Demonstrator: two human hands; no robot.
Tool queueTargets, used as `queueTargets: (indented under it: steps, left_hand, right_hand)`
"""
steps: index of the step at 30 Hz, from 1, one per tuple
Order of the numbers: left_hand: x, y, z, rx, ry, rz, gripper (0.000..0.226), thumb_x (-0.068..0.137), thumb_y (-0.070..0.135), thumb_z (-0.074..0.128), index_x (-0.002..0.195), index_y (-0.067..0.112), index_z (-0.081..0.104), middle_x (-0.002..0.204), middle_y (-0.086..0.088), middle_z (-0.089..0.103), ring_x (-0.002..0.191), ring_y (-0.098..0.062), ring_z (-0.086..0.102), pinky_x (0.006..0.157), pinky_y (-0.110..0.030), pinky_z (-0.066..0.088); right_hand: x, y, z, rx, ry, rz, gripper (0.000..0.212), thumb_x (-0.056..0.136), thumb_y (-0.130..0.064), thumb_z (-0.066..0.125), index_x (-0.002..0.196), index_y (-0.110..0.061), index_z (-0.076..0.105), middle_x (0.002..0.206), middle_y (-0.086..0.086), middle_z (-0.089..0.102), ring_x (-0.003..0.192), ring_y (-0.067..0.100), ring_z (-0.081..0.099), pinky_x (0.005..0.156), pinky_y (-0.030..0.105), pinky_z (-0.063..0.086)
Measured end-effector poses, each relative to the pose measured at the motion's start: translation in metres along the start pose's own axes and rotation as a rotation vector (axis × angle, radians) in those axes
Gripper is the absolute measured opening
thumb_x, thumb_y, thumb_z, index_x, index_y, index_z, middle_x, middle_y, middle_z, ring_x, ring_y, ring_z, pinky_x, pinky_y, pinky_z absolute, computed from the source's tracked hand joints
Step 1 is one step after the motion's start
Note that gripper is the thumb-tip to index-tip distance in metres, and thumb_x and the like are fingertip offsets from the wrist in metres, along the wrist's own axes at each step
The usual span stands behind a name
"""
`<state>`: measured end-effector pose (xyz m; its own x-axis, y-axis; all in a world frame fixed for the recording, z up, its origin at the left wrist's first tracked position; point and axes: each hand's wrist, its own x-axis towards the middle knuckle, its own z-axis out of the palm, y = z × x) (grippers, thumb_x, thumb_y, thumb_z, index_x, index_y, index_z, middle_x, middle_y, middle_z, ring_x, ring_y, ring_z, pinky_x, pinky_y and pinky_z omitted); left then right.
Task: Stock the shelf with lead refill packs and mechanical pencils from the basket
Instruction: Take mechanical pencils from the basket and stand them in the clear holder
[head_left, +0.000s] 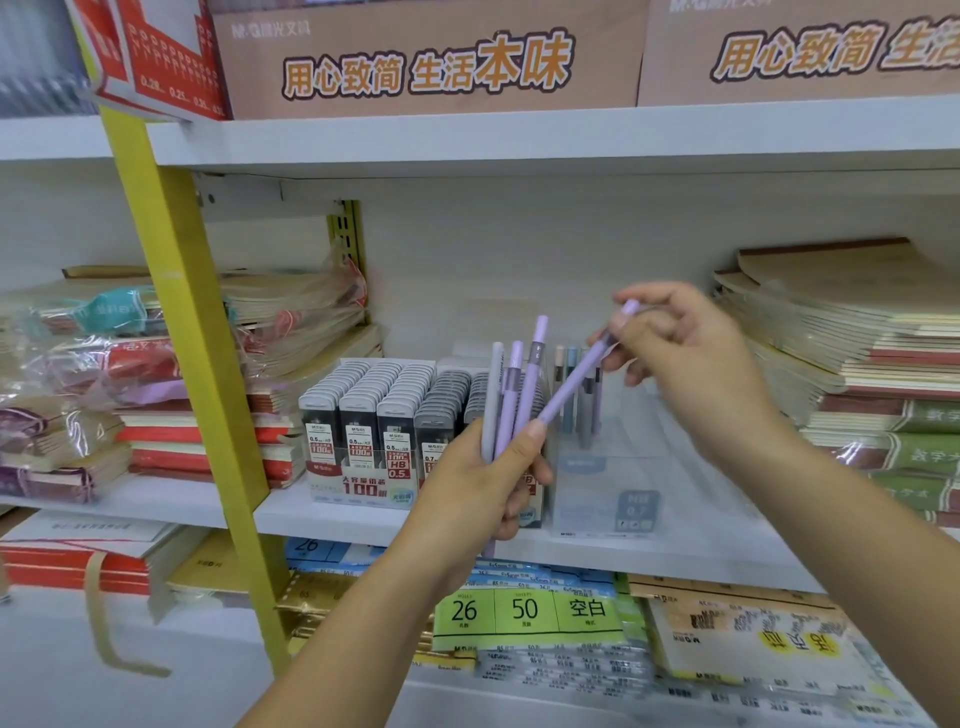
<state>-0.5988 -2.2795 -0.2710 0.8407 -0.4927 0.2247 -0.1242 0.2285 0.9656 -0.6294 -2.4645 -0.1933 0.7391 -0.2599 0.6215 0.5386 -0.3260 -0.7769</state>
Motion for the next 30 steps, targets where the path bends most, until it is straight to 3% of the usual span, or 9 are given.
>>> queueTargets:
  steps: [4, 8, 11, 14, 17, 22, 30]
  left_hand:
    - [0.001, -0.001, -0.002, -0.001, 0.059, -0.028, 0.024, 0.1, 0.037, 0.056, 0.108, 0.015, 0.058, 0.068, 0.003, 0.063, 0.046, -0.007, 0.037, 0.04, -0.018, 0.029]
    - [0.0, -0.002, -0.002, -0.008, 0.087, -0.029, 0.018, 0.101, 0.032, 0.056, 0.105, 0.016, 0.06, 0.067, 0.001, 0.062, 0.046, -0.008, 0.039, 0.039, -0.019, 0.029]
    - [0.0, -0.003, -0.001, -0.012, 0.106, -0.022, 0.016, 0.101, 0.031, 0.056, 0.103, 0.016, 0.06, 0.068, 0.001, 0.064, 0.046, -0.009, 0.041, 0.039, -0.018, 0.03]
    - [-0.001, -0.003, -0.001, -0.014, 0.102, -0.021, 0.016, 0.101, 0.031, 0.056, 0.103, 0.016, 0.061, 0.069, 0.001, 0.065, 0.046, -0.009, 0.042, 0.038, -0.018, 0.03]
    - [-0.001, -0.003, -0.003, -0.02, 0.099, -0.022, 0.014, 0.101, 0.031, 0.057, 0.103, 0.017, 0.061, 0.07, 0.001, 0.065, 0.046, -0.008, 0.041, 0.038, -0.018, 0.029]
    - [-0.001, -0.004, -0.004, -0.026, 0.11, -0.02, 0.017, 0.1, 0.03, 0.057, 0.106, 0.014, 0.06, 0.068, 0.002, 0.065, 0.044, -0.007, 0.042, 0.038, -0.017, 0.029]
    - [0.0, -0.005, -0.004, -0.024, 0.124, -0.034, 0.017, 0.1, 0.028, 0.057, 0.107, 0.012, 0.06, 0.067, 0.002, 0.065, 0.045, -0.008, 0.041, 0.038, -0.018, 0.028]
  right_hand:
    - [0.014, 0.0, -0.024, -0.073, 0.081, -0.138, 0.018, 0.097, -0.013, 0.054, 0.099, -0.031, 0.056, 0.083, 0.003, 0.073, 0.068, 0.012, 0.066, 0.058, 0.021, 0.048]
    - [0.024, 0.017, -0.032, -0.562, -0.036, -0.202, 0.013, 0.095, -0.023, 0.056, 0.103, -0.034, 0.055, 0.085, -0.007, 0.07, 0.072, -0.002, 0.061, 0.063, 0.019, 0.043]
    - [0.024, 0.033, -0.03, -0.784, -0.13, -0.215, 0.015, 0.094, -0.025, 0.058, 0.109, -0.028, 0.057, 0.085, -0.01, 0.066, 0.073, -0.009, 0.054, 0.058, 0.008, 0.035]
    - [0.022, 0.044, -0.028, -0.798, -0.15, -0.209, 0.014, 0.093, -0.026, 0.06, 0.107, -0.025, 0.059, 0.084, -0.011, 0.066, 0.078, -0.01, 0.054, 0.062, 0.005, 0.037]
    - [0.021, 0.05, -0.027, -0.783, -0.173, -0.174, 0.012, 0.094, -0.027, 0.059, 0.105, -0.027, 0.057, 0.085, -0.011, 0.067, 0.08, 0.001, 0.059, 0.064, 0.011, 0.039]
    - [0.024, 0.051, -0.026, -0.765, -0.178, -0.17, 0.02, 0.094, -0.025, 0.06, 0.104, -0.028, 0.043, 0.079, -0.006, 0.069, 0.071, 0.003, 0.058, 0.056, 0.013, 0.038]
    - [0.034, 0.055, -0.018, -0.868, -0.065, -0.239, 0.023, 0.084, -0.03, 0.073, 0.085, -0.019, 0.052, 0.073, -0.003, 0.061, 0.076, 0.016, 0.05, 0.058, 0.027, 0.034]
